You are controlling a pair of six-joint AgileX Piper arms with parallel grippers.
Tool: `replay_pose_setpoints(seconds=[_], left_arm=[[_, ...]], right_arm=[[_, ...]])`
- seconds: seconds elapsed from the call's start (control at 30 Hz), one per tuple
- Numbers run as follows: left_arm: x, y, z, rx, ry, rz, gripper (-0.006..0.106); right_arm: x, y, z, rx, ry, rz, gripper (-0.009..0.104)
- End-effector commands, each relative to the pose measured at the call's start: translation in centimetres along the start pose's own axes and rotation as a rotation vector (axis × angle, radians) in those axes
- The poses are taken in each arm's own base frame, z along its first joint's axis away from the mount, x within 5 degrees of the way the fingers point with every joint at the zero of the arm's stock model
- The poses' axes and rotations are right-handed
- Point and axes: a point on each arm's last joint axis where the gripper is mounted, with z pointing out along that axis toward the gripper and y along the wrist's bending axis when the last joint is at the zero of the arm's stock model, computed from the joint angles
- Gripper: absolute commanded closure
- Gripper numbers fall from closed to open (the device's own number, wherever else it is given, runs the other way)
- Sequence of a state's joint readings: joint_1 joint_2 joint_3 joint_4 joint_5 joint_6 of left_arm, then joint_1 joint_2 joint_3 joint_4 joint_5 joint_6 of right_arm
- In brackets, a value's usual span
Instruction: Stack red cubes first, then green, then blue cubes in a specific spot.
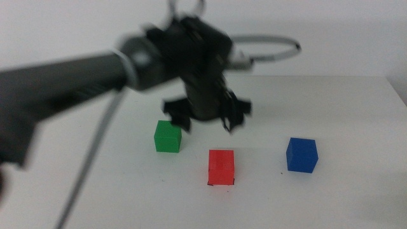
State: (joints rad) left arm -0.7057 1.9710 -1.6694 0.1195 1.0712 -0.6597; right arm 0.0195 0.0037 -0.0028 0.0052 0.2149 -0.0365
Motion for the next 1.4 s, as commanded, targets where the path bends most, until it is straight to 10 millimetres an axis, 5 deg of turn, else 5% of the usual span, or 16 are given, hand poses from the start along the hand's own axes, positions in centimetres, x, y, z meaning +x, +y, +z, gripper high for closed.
replay_pose_setpoints(seconds=[0.0,0.23,0.73,0.87,1.03,1.17,1.27,1.37], left_arm=[[-1.4,3.1,-3.1,-0.023,-0.048,-0.016,0.007],[-4.3,9.7,-1.3,-0.047,0.005,-0.1,0.007],[-5.2,9.5,7.6,-0.002,0.066,-0.061,0.007],[-5.2,9.6,9.4,-0.003,0.068,-0.062,0.02],[-5.0,9.3,9.1,0.02,0.09,-0.094,0.065],[-4.4,8.2,5.3,0.062,0.113,-0.108,0.094],[-3.0,5.1,0.7,0.082,0.061,-0.117,0.102],[-1.1,2.0,-1.7,0.039,-0.002,-0.121,0.102]], right_arm=[[0.0,-0.1,0.0,0.01,-0.014,-0.009,0.002],[0.0,-0.1,0.0,0.01,-0.014,-0.009,0.002],[0.0,-0.1,0.0,0.01,-0.014,-0.009,0.002],[0.0,-0.1,0.0,0.01,-0.014,-0.009,0.002],[0.0,-0.1,0.0,0.01,-0.014,-0.009,0.002],[0.0,-0.1,0.0,0.01,-0.014,-0.009,0.002],[0.0,-0.1,0.0,0.01,-0.014,-0.009,0.002],[0.0,-0.1,0.0,0.01,-0.014,-0.009,0.002]])
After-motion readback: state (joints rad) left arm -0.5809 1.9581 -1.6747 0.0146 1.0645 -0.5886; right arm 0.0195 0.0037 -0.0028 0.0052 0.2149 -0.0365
